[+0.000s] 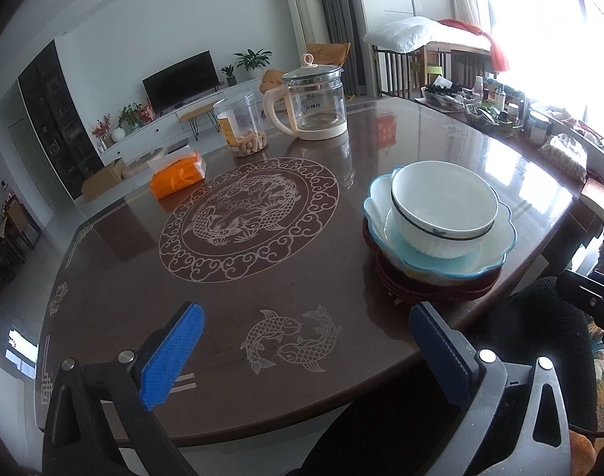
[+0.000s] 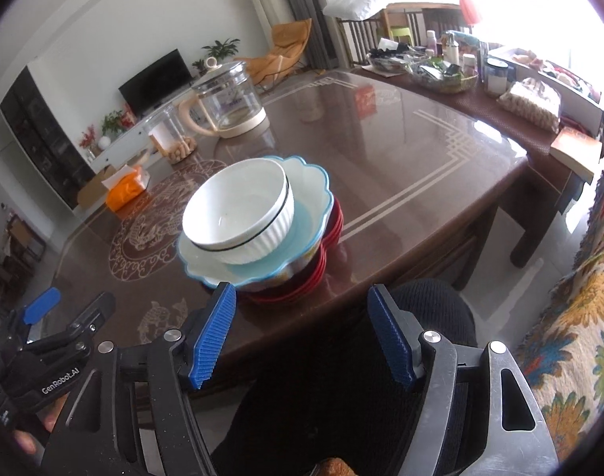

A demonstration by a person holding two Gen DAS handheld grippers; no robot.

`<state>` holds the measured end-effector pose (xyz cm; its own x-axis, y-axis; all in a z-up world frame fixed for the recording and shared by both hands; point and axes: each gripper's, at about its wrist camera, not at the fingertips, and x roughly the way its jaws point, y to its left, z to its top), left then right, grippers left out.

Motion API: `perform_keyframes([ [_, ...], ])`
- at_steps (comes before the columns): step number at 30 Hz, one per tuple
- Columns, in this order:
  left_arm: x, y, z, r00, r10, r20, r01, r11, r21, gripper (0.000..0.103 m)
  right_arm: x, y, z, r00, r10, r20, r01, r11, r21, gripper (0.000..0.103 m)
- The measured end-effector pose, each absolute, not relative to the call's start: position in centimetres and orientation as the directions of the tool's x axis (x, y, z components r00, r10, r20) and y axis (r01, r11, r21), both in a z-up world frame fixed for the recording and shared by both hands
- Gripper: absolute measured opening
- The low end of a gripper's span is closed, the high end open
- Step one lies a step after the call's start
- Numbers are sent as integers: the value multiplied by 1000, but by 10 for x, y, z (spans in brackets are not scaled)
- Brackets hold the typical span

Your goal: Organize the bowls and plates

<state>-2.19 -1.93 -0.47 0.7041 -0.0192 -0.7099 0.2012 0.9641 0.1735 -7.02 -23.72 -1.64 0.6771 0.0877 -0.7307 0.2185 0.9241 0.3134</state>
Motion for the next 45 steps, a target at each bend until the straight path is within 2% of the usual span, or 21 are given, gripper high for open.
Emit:
perform_keyframes([
  [4, -26, -18, -2, 638, -60, -767, 235, 965, 119, 103, -89, -233, -4, 674, 10, -738, 249, 938, 240, 73],
  [8, -35, -23, 7, 645, -44, -763, 233, 962, 141, 103, -104, -228, 13, 680, -47, -731, 263, 947, 184, 73],
  [17, -37, -21, 15, 608, -76, -791, 239, 967, 90, 103, -113, -198, 33, 717, -113, -688, 206, 977, 54, 73],
  [31, -39, -12, 23, 588, -139, -797, 234, 972, 3, 103, -110, -186, 30, 702, -96, -706, 178, 983, 44, 73],
  [45, -38, -12, 17, 582, -127, -803, 221, 975, 6, 103, -114, -186, 29, 706, -93, -702, 179, 982, 50, 73],
])
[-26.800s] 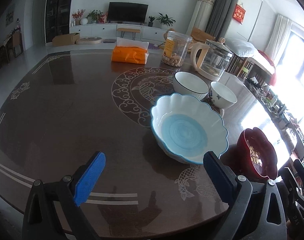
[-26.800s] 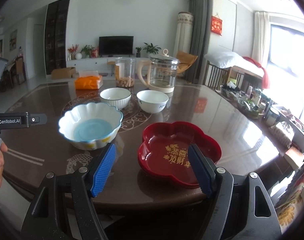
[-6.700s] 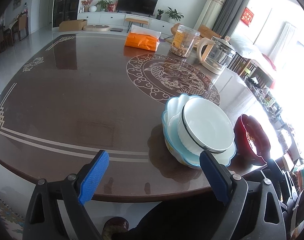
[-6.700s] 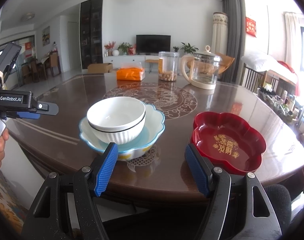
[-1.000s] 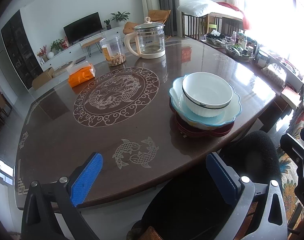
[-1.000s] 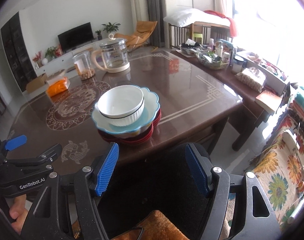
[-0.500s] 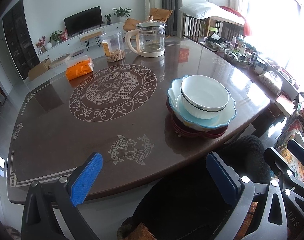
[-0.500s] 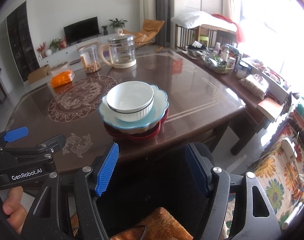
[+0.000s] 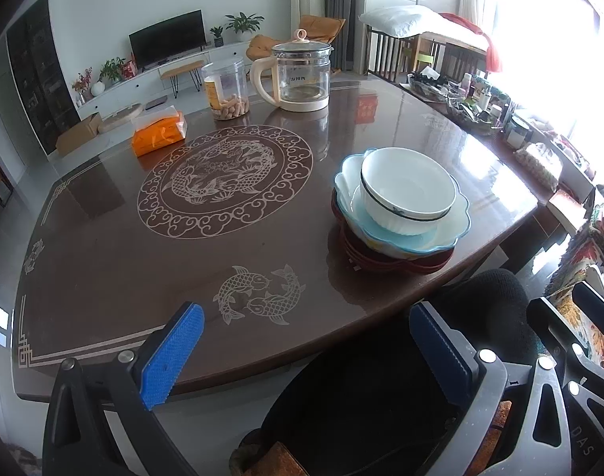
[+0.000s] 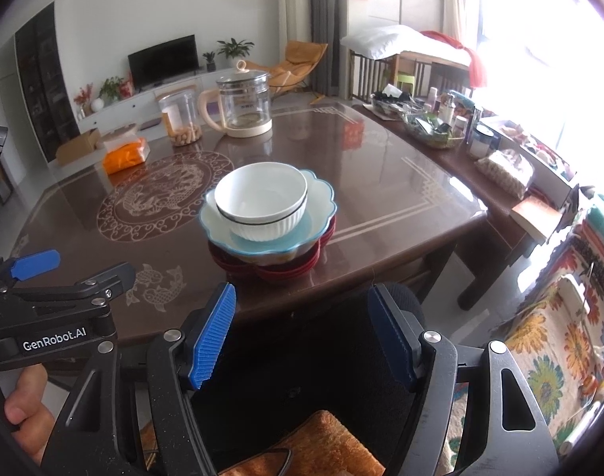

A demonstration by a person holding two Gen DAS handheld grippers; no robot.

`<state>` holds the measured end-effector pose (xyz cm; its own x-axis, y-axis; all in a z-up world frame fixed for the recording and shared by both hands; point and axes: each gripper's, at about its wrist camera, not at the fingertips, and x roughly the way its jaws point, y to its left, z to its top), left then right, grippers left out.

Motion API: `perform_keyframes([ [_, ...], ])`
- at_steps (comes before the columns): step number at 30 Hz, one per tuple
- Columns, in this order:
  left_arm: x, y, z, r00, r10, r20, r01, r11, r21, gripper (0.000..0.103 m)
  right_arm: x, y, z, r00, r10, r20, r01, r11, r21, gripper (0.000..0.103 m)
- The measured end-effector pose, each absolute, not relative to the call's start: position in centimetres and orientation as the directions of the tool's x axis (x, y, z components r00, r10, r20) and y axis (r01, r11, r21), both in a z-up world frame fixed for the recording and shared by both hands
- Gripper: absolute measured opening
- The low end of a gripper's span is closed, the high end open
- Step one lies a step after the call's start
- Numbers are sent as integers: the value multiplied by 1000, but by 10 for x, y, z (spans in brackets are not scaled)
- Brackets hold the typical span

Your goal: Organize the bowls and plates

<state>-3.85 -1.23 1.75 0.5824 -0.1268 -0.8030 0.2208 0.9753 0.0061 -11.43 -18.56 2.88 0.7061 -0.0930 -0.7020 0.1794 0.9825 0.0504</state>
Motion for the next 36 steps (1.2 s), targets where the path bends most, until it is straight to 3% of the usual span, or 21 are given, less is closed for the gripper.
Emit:
perform_keyframes([
  [36, -37, -17, 7, 570, -111, -814, 238, 971, 34, 103, -115, -191, 25, 700, -96, -707, 205, 976, 70, 73],
])
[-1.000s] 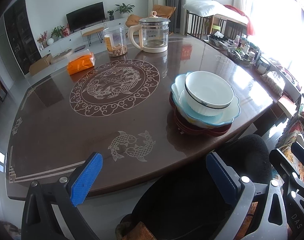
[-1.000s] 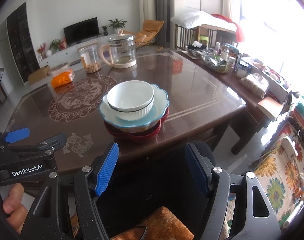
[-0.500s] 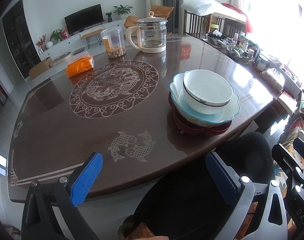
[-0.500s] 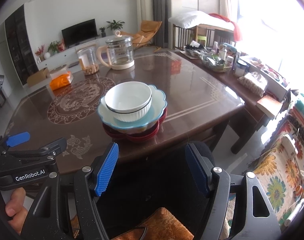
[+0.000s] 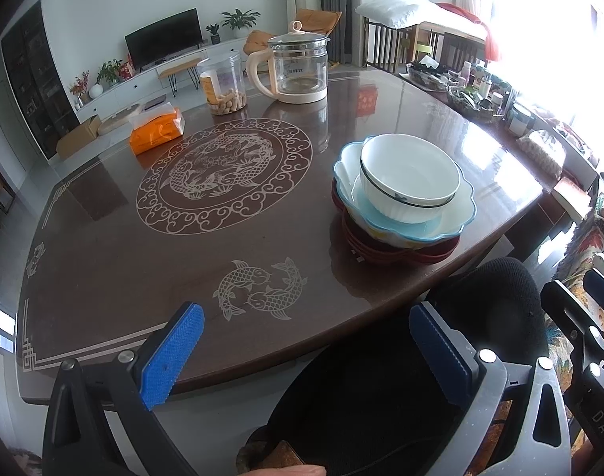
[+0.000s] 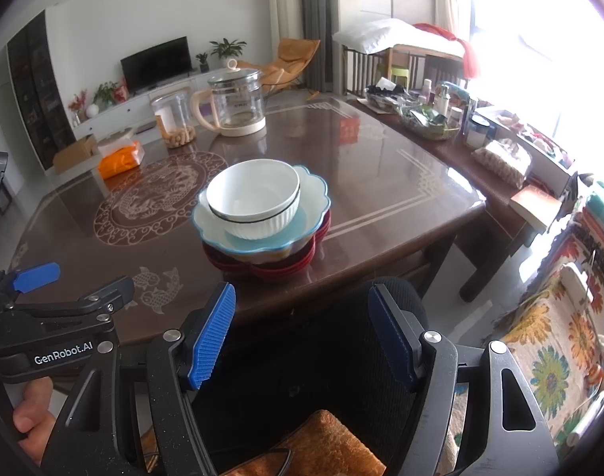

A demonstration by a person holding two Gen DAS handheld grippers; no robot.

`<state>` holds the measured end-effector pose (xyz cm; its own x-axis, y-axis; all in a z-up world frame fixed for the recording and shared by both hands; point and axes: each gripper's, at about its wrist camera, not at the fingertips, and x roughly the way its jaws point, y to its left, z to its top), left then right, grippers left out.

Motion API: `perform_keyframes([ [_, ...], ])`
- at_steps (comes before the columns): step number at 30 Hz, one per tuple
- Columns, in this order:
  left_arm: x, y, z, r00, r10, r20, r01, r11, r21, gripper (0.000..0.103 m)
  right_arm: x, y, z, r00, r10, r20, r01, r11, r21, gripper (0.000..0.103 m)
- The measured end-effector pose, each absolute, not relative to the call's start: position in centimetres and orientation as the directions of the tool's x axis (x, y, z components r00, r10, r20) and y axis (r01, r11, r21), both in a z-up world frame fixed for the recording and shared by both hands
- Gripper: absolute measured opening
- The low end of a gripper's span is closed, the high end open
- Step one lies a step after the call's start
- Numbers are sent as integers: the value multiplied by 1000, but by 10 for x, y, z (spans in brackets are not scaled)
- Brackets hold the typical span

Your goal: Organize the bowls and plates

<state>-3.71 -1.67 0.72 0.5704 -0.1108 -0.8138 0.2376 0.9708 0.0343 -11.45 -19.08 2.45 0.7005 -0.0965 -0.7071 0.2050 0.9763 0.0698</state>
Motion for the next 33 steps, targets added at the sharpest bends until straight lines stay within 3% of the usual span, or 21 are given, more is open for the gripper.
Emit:
perform_keyframes([
  [33, -38, -20, 6, 569, -113, -815, 251, 967, 41, 103, -115, -193, 24, 700, -97, -708, 211, 975, 75, 73],
])
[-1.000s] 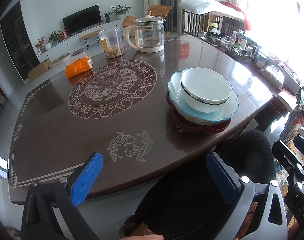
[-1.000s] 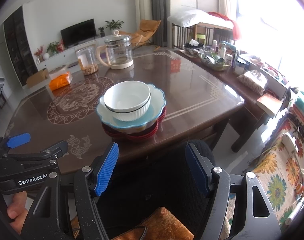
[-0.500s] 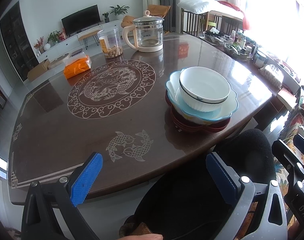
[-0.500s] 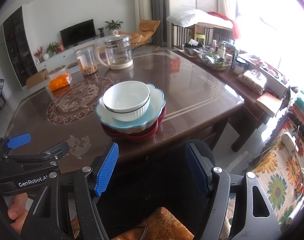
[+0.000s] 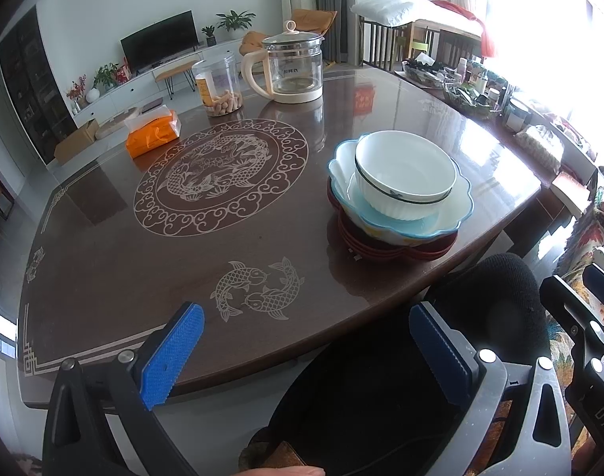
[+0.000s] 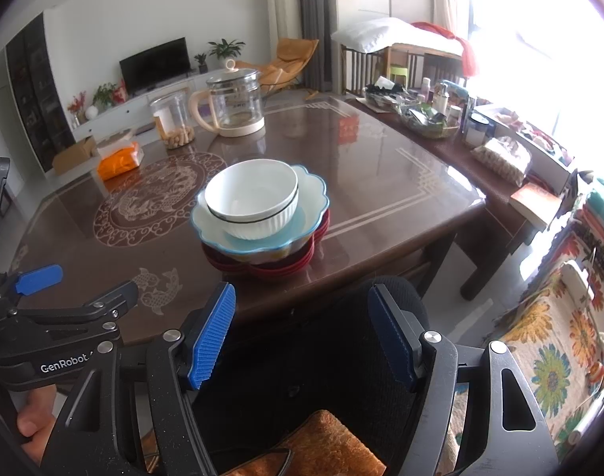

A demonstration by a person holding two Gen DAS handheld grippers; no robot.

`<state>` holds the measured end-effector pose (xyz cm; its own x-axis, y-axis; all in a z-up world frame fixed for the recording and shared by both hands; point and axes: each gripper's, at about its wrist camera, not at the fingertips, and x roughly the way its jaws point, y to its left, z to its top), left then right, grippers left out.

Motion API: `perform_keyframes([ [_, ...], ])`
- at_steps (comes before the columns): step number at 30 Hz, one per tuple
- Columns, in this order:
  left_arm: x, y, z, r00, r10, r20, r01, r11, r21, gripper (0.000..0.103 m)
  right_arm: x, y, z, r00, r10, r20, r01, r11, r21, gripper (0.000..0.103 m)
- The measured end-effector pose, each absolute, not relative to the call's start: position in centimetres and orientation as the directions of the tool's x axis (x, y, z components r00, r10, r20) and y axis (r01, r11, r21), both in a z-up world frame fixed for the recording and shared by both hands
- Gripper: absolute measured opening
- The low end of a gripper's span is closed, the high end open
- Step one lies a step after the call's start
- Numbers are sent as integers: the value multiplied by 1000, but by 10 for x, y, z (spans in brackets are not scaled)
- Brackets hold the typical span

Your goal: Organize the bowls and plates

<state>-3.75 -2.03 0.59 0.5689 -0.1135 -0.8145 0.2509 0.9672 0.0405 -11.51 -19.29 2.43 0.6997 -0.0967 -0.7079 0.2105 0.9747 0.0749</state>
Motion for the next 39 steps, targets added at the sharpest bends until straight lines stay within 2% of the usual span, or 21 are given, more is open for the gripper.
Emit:
perform_keyframes([
  [39, -37, -27, 7, 565, -126, -815, 267, 963, 36, 103, -116, -194, 24, 701, -96, -707, 211, 974, 77, 73],
])
